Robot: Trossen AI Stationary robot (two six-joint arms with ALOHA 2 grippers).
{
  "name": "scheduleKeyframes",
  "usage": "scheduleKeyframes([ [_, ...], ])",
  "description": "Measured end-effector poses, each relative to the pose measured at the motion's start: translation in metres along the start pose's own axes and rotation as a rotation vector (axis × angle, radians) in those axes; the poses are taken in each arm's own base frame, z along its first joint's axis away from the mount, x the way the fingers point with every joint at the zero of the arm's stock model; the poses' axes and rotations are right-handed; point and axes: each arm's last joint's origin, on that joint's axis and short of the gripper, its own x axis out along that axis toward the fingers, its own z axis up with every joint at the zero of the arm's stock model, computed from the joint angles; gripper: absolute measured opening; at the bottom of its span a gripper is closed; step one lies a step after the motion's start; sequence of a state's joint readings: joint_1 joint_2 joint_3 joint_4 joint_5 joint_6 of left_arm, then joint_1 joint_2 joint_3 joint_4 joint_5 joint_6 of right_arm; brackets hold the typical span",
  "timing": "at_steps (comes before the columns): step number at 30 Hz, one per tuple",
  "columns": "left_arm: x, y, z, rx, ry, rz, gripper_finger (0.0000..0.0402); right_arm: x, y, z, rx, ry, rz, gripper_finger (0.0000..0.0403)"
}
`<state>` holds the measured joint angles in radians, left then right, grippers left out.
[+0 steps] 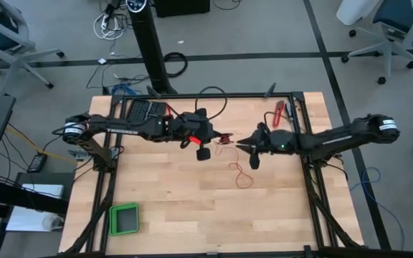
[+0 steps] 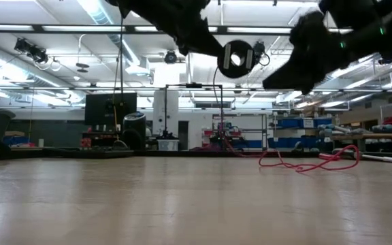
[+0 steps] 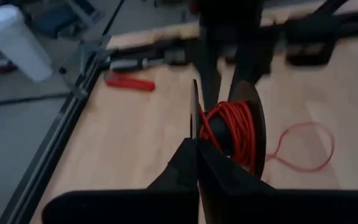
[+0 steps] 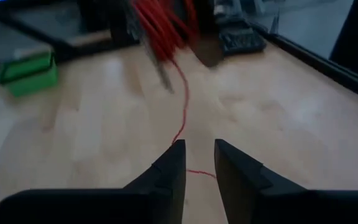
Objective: Coil cords
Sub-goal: Coil the red wire onto the black spool
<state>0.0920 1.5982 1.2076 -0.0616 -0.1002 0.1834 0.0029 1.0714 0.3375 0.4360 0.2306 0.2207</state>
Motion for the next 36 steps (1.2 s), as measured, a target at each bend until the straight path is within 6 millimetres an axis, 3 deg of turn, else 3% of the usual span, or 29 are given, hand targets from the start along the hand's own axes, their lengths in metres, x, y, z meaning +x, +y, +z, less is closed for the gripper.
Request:
scheduleKeyframes([
  [6, 0.0, 0.003, 0.006, -0.007, -0.073, -0.018, 0.0, 0.012, -0.003, -0.021, 0.076, -0.098, 0.02, 0.0082],
  [13, -0.001, 0.006, 0.015, -0.019, -0.163, -0.002, 0.0, 0.042, 0.007, -0.014, 0.011, -0.061, 0.029, 0.0082],
  [19, -0.002, 0.007, 0.019, -0.024, -0.209, 0.007, 0.0, 0.057, 0.011, -0.008, -0.034, -0.076, 0.059, 0.0078],
  [29, -0.003, 0.008, 0.022, -0.032, -0.242, 0.012, 0.0, 0.061, 0.007, -0.005, -0.029, -0.119, 0.062, 0.0071],
  [36, -0.003, 0.008, 0.023, -0.032, -0.246, 0.017, 0.0, 0.061, 0.007, -0.004, -0.045, -0.132, 0.061, 0.0008],
])
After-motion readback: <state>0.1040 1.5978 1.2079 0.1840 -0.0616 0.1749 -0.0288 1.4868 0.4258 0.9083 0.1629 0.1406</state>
